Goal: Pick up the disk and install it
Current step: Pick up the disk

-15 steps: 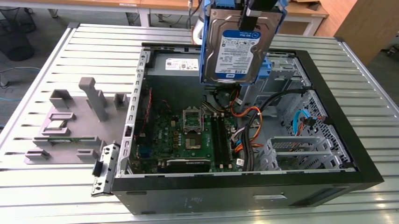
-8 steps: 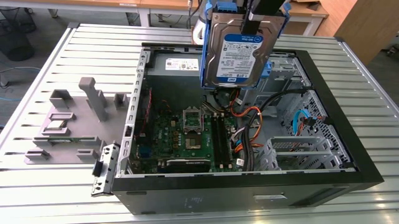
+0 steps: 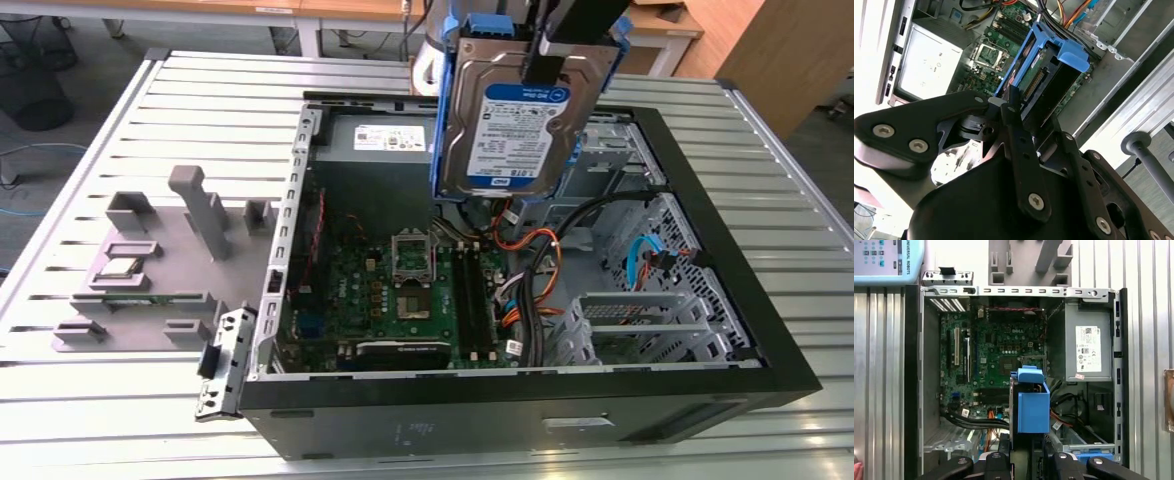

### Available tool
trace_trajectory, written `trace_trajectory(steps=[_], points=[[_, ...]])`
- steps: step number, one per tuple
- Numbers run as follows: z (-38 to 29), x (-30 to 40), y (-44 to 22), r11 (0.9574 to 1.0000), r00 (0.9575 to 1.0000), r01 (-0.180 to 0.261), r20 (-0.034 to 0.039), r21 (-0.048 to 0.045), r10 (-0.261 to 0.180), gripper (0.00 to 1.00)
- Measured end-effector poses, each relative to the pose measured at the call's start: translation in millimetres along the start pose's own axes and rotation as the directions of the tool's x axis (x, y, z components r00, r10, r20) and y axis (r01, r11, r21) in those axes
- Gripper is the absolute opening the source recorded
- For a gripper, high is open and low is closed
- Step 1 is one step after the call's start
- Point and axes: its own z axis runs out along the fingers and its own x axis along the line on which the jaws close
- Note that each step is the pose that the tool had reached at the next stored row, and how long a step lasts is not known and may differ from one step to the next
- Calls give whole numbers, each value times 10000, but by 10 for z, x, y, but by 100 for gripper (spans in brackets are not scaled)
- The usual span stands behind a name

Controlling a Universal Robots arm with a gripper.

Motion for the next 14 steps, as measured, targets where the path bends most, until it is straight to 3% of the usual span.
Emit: trace_trajectory(steps=[14], points=[[-7, 176, -39, 10000, 10000, 0, 1, 0, 0, 35]])
